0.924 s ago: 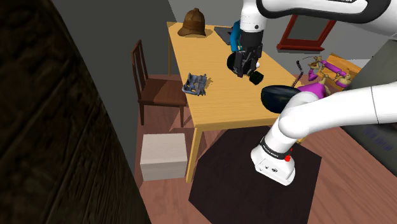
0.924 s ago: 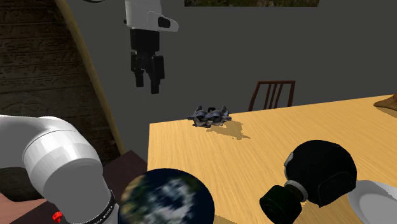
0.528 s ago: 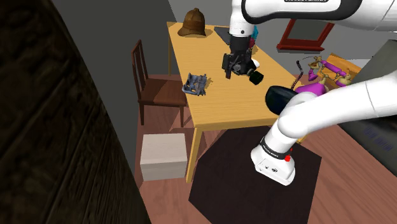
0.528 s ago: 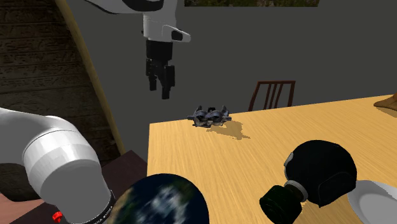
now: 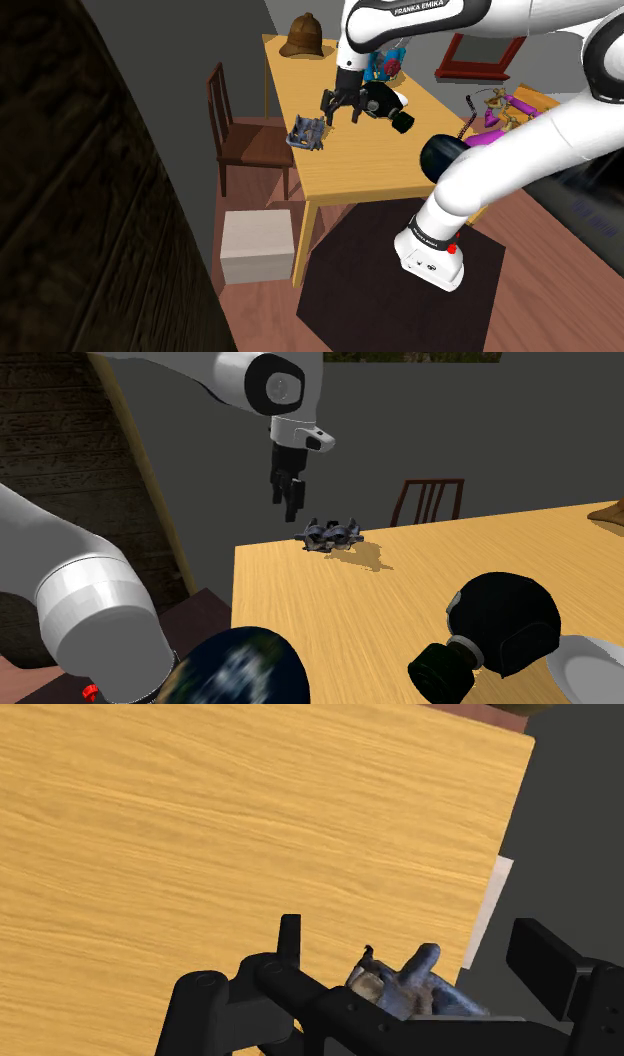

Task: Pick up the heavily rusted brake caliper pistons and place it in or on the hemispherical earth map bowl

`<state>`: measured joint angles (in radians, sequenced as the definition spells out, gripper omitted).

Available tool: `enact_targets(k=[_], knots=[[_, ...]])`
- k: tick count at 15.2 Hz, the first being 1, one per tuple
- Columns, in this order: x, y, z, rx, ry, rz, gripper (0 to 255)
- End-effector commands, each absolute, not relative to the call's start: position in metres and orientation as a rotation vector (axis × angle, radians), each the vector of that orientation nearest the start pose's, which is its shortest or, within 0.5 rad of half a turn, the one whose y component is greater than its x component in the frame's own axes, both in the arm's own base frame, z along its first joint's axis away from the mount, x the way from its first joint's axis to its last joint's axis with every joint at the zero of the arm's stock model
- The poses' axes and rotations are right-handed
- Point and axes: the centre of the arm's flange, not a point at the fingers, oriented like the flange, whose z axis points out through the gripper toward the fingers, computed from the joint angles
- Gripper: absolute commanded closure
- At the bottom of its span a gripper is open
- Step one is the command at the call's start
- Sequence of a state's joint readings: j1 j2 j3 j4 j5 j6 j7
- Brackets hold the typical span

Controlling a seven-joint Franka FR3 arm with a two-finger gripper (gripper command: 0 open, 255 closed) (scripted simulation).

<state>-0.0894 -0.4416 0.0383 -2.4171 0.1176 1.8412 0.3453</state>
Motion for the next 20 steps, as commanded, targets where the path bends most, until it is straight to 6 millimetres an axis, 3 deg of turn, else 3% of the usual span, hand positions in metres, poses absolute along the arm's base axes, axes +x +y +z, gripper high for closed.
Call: enact_targets(k=[1, 9, 17, 20], knots=[[0.416, -0.021, 0.445, -2.942, 0.744, 0.207, 0], [0.488, -0.061, 0.385, -2.755, 1.016, 0.152, 0], [0.49, -0.054, 0.343, -2.745, 1.028, 0.15, 0], [0.49, -0.054, 0.343, -2.745, 1.028, 0.15, 0]])
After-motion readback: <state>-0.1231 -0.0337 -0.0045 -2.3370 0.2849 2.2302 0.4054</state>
